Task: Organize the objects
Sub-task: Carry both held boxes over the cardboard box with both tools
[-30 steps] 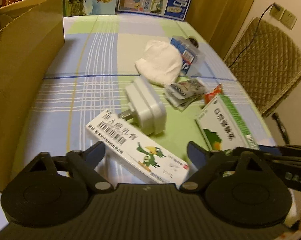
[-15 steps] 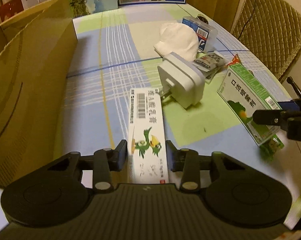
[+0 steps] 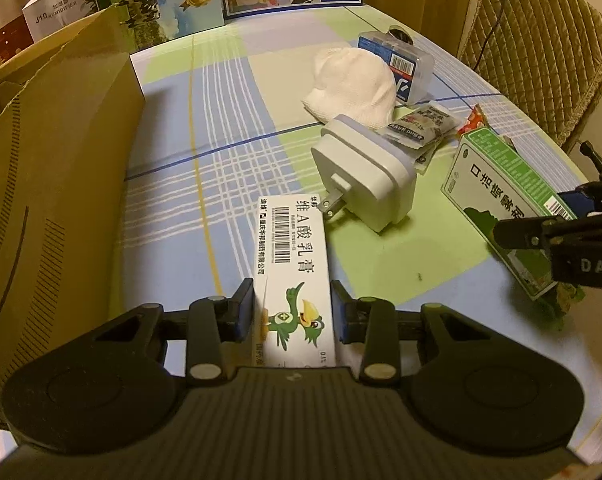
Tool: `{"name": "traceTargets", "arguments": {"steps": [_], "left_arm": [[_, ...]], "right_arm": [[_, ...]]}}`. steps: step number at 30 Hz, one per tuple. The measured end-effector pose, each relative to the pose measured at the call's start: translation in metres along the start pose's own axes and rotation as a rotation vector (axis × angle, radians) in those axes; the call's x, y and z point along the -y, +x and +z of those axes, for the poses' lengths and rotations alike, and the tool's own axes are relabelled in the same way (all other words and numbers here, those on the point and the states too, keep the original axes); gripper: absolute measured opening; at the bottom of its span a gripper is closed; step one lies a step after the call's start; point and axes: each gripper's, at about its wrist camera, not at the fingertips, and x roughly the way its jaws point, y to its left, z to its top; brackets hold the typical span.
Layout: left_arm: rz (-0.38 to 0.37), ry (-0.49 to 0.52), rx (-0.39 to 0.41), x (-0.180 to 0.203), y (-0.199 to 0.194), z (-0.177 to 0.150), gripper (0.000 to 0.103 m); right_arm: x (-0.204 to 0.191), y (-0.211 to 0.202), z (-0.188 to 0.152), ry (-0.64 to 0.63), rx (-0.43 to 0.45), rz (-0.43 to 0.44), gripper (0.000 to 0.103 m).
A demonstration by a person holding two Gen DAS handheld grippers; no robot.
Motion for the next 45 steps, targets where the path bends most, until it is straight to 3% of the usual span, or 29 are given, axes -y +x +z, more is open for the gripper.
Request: {"name": "traceTargets", "arguments": {"steps": [14,26,36,45], "left_arm": [[-0.009,-0.01,0.016,-0.004,-0.032,-0.014,0.032],[0.006,-0.004,0.124,-0.017,-0.11,0.001,0.032],[0.132,-0.007,0.206,-0.099,-0.185,0.026,0.032],[0.21,-0.084,0.192,-0.197,-0.194,0.026,0.032]], "right_arm": [[-0.006,-0.04,0.002,0.047,0.084,0.008,0.027],[-0.052,-0.098,0.038,0.004,0.196,0.111,0.027],[-0.146,-0.123,0.1,-0.052,0.267,0.287,0.027],[-0.223,-0.084,0.147,-0.036,0.222,0.385,0.027]]}}
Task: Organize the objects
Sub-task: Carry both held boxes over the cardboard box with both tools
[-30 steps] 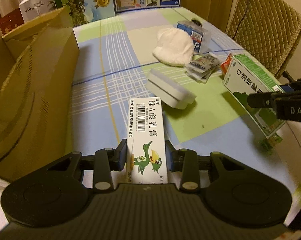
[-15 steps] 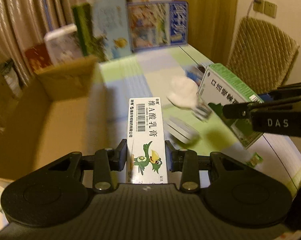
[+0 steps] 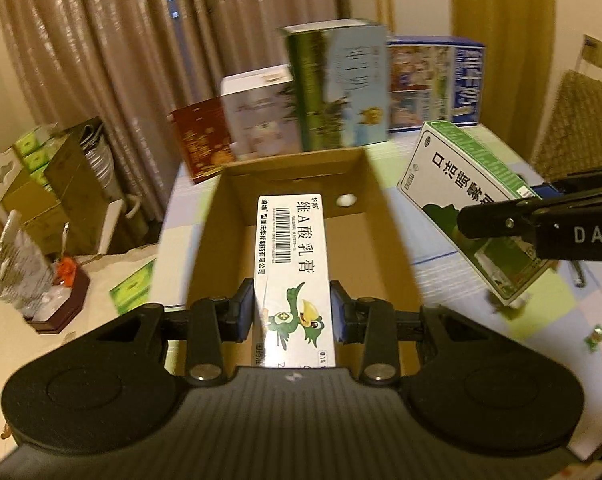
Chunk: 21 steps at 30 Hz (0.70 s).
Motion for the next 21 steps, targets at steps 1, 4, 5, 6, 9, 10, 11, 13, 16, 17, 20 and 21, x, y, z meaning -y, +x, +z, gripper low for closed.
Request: {"name": "traceTargets", "arguments": {"steps": [1,4,5,6,9,10,11,13,16,17,20,21], "left_arm": [[0.002,-0.006,-0.004,-0.007,0.004,-0.001,0.032],[-0.006,-0.024,-0.02,-0.024,0.018,-0.004,0.032],[-0.01,-0.03,-0.024,-0.027,0.022,-0.006,0.032],[-0.014,-0.032,-0.029,-0.031,0.027,-0.007,0.032],[-0.026,-0.039,-0.044,-0.036,0.041,-0.012,0.033],[-0.031,-0.041,-0.048,-0.038,0.045,-0.014,0.033],[-0.034,-0.041,-0.051,-0.039,0.05,-0.015,0.033],[-0.04,-0.041,-0.053,-0.041,0.058,-0.016,0.033],[-0.052,-0.042,-0.061,-0.043,0.069,-0.017,0.033],[-0.057,-0.042,-0.063,-0.043,0.073,-0.017,0.033],[-0.073,-0.041,-0.074,-0.043,0.083,-0.017,0.033],[-0.077,-0.041,-0.069,-0.044,0.085,-0.017,0.035]], "right_arm": [[-0.002,0.008,0.0,0.009,-0.01,0.002,0.027],[-0.004,0.029,0.0,0.036,-0.04,0.005,0.027],[-0.003,0.036,0.0,0.046,-0.052,0.007,0.027],[-0.002,0.043,0.0,0.053,-0.062,0.008,0.027],[0.0,0.057,0.0,0.059,-0.076,0.0,0.027],[0.001,0.062,0.0,0.058,-0.08,-0.002,0.027],[0.0,0.064,-0.002,0.058,-0.082,-0.006,0.027],[0.001,0.071,-0.003,0.06,-0.089,-0.013,0.027],[0.003,0.08,-0.006,0.069,-0.098,-0.018,0.027],[0.004,0.082,-0.006,0.074,-0.102,-0.015,0.027],[0.007,0.086,-0.008,0.092,-0.103,-0.012,0.027],[0.008,0.088,-0.008,0.092,-0.103,-0.015,0.027]]}}
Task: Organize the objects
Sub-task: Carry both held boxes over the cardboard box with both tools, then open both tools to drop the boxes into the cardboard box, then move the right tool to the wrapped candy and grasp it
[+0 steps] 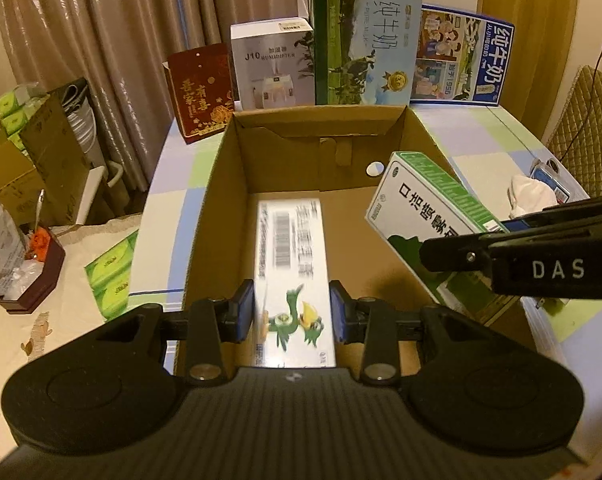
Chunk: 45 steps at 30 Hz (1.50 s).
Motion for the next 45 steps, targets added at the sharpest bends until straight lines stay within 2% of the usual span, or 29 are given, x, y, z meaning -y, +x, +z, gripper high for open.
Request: {"name": "traceTargets", "arguments": {"steps": [1,5,8,11,16,20,24,26,32,34,38,45], "left_arm": [[0.004,-0.001,0.002,-0.001,0.001,0.0,0.041],[0.013,-0.012,0.013,-0.006,-0.003,-0.001,0.042],[0.025,-0.021,0.023,-0.009,-0.01,-0.001,0.045],[0.044,-0.025,0.034,-0.011,-0.019,-0.003,0.048],[0.045,-0.047,0.057,-0.01,-0.038,-0.007,0.053],[0.04,-0.063,0.078,-0.001,-0.058,-0.011,0.06],[0.036,-0.058,0.106,0.018,-0.081,-0.017,0.062],[0.03,-0.06,0.125,0.029,-0.093,-0.018,0.07],[-0.01,-0.04,0.165,0.075,-0.124,-0.027,0.084],[-0.039,-0.035,0.176,0.093,-0.133,-0.031,0.087],[-0.088,-0.017,0.208,0.128,-0.149,-0.039,0.1],[-0.18,0.01,0.193,0.188,-0.151,-0.054,0.102]], "right_arm": [[0.0,0.001,0.0,0.001,-0.001,-0.003,0.027],[0.002,0.004,0.001,0.013,0.002,-0.005,0.028],[0.003,0.002,0.001,0.042,0.038,0.025,0.029],[0.004,-0.009,0.004,0.059,0.072,0.029,0.047],[0.014,-0.043,0.007,0.076,0.125,0.036,0.054],[0.027,-0.084,-0.003,0.086,0.177,0.013,0.066],[0.043,-0.13,-0.029,0.075,0.227,-0.049,0.076],[0.051,-0.15,-0.046,0.078,0.241,-0.084,0.079],[0.084,-0.214,-0.108,0.112,0.278,-0.213,0.094],[0.097,-0.231,-0.129,0.139,0.272,-0.248,0.096],[0.121,-0.264,-0.169,0.194,0.259,-0.323,0.098],[0.149,-0.29,-0.212,0.25,0.252,-0.388,0.099]]}}
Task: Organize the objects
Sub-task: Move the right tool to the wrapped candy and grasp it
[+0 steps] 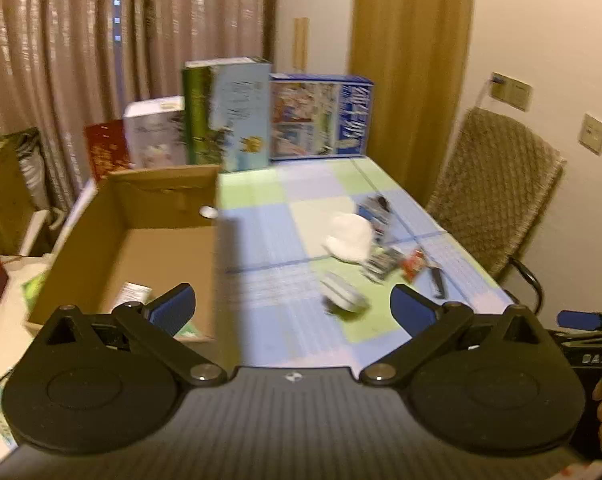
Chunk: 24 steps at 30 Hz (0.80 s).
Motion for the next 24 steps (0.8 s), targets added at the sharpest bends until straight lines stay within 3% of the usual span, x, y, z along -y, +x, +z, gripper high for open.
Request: {"name": "traceTargets", "arguments": {"steps": [8,24], "left_arm": [[-0.01,0.017,-0.062,0.033,0.016,-0.028,0.102],[-0.014,0.025,-0.145,0.041,0.057,-0.052,0.102]], "right_arm": [[0.015,0.006,-0.009,-0.012,-0.008,-0.005,0.097],[0.006,0.083,-0.02,-0.14,-0.1,-0.018,0.069]]}}
